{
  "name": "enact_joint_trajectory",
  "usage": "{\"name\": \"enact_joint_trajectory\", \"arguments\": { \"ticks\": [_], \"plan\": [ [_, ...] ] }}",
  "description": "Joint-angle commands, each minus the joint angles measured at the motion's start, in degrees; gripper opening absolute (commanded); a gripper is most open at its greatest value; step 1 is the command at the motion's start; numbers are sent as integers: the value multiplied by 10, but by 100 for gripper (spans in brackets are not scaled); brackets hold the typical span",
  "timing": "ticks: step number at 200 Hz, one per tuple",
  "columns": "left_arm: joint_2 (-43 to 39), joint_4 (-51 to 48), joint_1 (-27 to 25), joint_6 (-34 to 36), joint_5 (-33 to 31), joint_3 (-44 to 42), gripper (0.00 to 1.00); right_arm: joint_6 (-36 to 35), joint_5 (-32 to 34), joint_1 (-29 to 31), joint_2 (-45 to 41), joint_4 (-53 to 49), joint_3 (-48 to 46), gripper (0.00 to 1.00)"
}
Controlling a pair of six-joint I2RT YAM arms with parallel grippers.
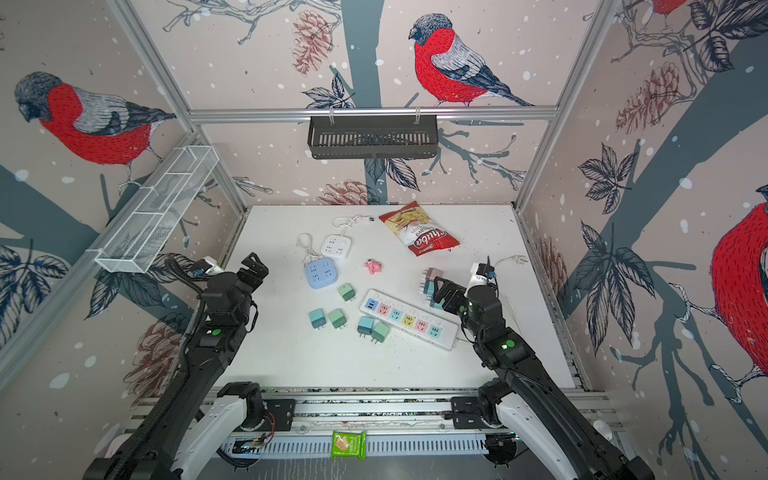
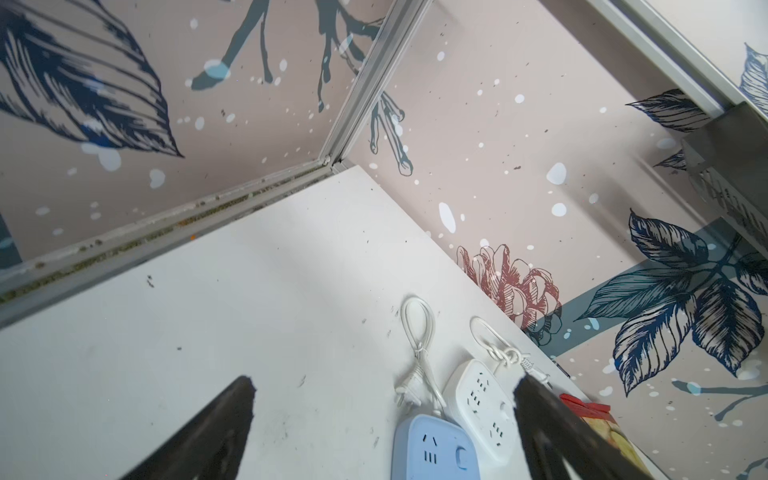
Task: Insert the plug
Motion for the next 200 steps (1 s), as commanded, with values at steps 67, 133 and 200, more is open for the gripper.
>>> {"name": "enact_joint_trajectory", "arguments": {
  "ticks": [67, 133, 200],
  "plan": [
    [237, -14, -185, 42, 205, 99, 83, 104, 28, 83, 28, -90, -42, 80],
    [377, -73, -355, 94, 122, 220, 73, 198, 71, 90, -83, -226, -81, 77],
    [386, -74, -384, 76, 147, 227, 73, 237, 66, 111, -58, -240, -96, 79]
  ]
}}
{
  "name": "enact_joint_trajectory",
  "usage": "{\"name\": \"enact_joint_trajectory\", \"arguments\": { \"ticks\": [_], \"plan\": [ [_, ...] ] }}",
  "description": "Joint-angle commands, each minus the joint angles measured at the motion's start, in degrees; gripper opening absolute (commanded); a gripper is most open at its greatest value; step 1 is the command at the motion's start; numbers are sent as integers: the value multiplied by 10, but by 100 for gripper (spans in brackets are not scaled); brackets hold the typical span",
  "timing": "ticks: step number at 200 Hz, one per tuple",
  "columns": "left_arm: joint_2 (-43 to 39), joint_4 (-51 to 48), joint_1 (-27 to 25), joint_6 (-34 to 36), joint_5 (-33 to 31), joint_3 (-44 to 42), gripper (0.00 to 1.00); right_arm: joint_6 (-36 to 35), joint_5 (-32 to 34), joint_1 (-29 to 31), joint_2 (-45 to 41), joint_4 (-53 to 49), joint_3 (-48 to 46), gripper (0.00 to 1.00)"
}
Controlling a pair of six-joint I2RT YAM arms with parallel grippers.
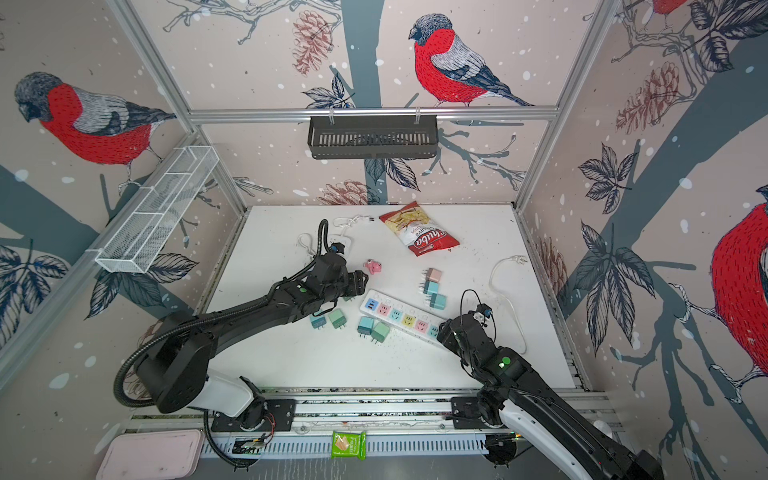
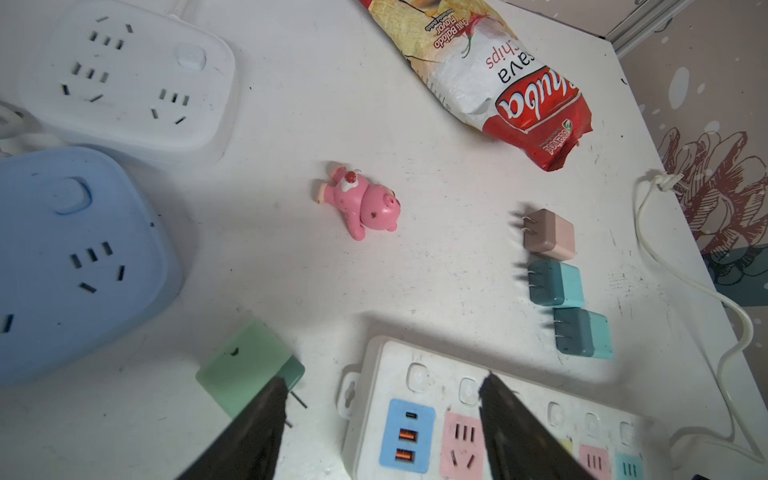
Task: Insert the plug
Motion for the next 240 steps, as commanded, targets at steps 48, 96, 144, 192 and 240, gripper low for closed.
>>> {"name": "enact_joint_trajectory", "arguments": {
  "ticks": [48, 96, 144, 192, 240],
  "plan": [
    [45, -8, -3, -18, 25, 15, 73, 5, -1, 10, 104, 78, -7, 81],
    [111, -47, -3, -38, 25, 49, 67, -33, 39, 0, 221, 133, 37, 83],
    [138, -34, -3, -53, 54, 47, 62, -71, 0, -50, 280, 185, 47, 83],
    [129, -20, -3, -54, 62, 37, 61, -107, -10, -72, 312, 211, 67, 83],
    [129, -20, -3, -53, 55, 37, 61, -123, -20, -81, 353, 230, 84, 83]
  ]
}}
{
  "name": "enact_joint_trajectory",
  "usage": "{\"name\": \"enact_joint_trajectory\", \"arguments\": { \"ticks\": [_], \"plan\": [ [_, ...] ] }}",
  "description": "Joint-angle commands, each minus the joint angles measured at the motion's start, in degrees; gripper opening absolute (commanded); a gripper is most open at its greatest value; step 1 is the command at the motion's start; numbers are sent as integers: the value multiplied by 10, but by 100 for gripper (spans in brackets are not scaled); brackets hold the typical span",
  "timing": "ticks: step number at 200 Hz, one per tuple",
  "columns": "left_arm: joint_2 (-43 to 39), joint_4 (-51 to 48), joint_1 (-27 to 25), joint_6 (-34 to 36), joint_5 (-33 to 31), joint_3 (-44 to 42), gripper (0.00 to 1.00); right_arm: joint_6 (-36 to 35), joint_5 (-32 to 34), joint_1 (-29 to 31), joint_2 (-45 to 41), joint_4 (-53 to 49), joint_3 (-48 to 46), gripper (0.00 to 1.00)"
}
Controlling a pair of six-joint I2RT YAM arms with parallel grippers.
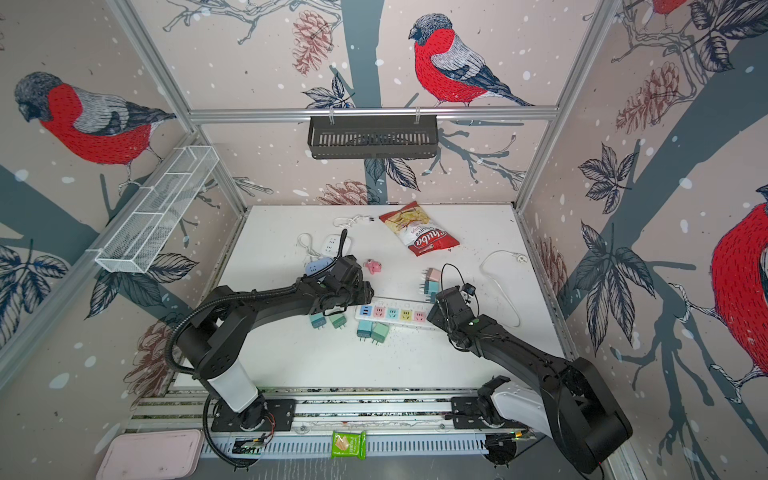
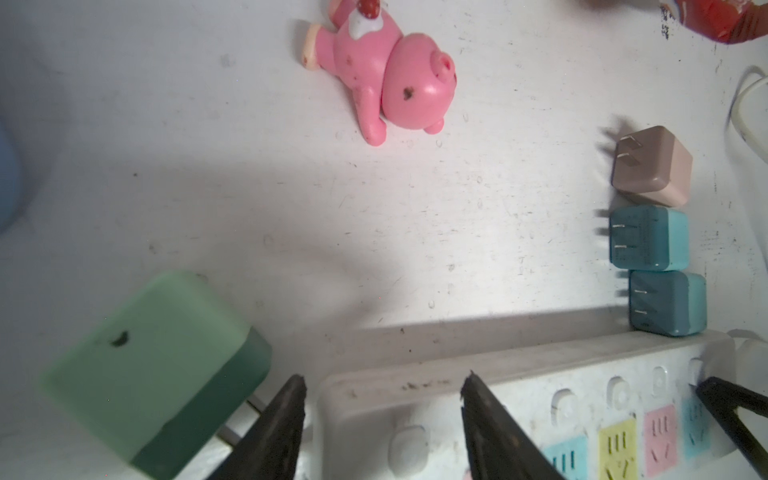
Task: Insert the plug
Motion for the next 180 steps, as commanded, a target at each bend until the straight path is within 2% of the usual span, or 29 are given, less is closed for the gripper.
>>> {"name": "enact_joint_trajectory", "arguments": {
  "ticks": [1, 56, 97, 143, 180],
  "plan": [
    [-4, 8, 0, -7, -4, -1, 61, -16, -8, -2, 16, 24, 8, 83],
    [-10, 11, 0, -10, -9, -6, 61, -8, -8, 10, 42, 55, 4, 83],
    [-22, 19, 0, -17, -13, -17, 61, -15, 8, 20, 52, 42, 22, 89],
    [-71, 12, 0, -18, -58, -30, 80, -21, 56, 24, -9, -22, 39, 100],
    [-162, 19, 1, -7, -123, -61, 91, -4, 104, 52, -90, -97, 57, 100]
  ]
}}
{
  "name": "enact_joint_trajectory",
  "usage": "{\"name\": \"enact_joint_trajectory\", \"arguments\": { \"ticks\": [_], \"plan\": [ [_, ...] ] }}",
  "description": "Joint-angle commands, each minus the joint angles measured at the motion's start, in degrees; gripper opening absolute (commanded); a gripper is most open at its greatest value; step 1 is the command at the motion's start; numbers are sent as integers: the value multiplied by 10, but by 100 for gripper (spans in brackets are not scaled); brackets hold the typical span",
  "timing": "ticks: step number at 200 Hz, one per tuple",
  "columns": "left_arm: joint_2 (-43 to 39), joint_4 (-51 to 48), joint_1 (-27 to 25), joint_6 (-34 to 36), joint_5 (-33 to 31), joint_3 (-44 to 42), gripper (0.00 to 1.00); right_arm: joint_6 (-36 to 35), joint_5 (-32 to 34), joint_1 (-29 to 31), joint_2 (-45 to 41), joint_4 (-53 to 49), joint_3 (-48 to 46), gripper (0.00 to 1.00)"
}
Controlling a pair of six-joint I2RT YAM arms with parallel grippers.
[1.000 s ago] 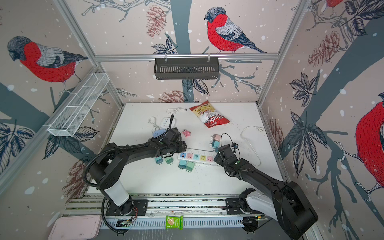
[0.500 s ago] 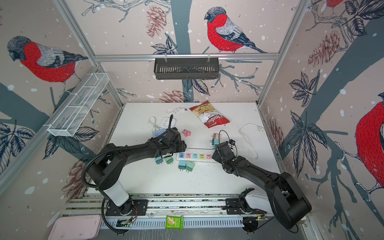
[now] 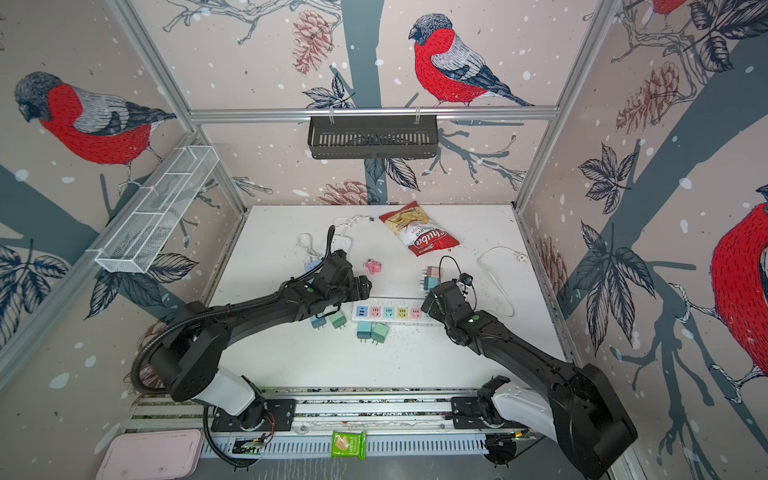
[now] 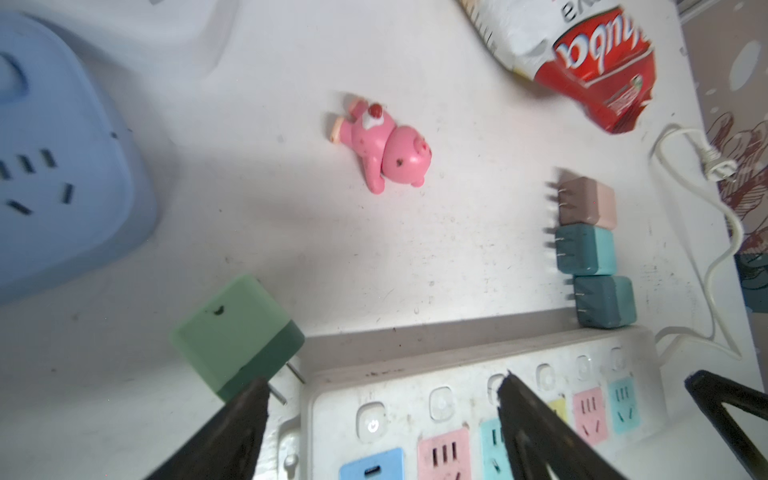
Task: Insert the plug
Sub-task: 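Grasp a light green plug adapter near the power strip with the right gripper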
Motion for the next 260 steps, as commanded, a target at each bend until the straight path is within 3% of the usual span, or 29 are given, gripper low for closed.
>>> {"name": "enact_joint_trajectory", "arguments": {
  "ticks": [1, 25, 55, 83, 114, 143, 178, 226, 260],
  "plan": [
    [-51, 10, 1, 4, -66, -17, 91, 15, 53, 21, -40, -70, 14, 100],
    [-139, 40, 0, 13, -123, -64, 94, 54, 88, 76, -88, -112, 20, 100],
    [-274, 147, 3, 42, -208, -174, 96, 113, 128, 177, -106, -128, 19, 92],
    [-384, 221, 9, 62, -266, -259, 96, 181, 188, 287, -81, -126, 22, 89],
    [-463, 292, 10, 97, -284, -326, 96, 204, 209, 358, -3, -109, 62, 89],
    [-467, 318, 11, 100, -275, -340, 96, 195, 210, 392, 75, -92, 102, 89],
    [-430, 256, 14, 90, -271, -288, 96, 154, 188, 397, 140, -54, 124, 89],
    [-424, 227, 26, 95, -320, -282, 97, 143, 153, 394, 191, -45, 134, 89],
    [-427, 256, 62, 80, -277, -308, 97, 138, 156, 392, 229, -40, 151, 90]
  ]
}}
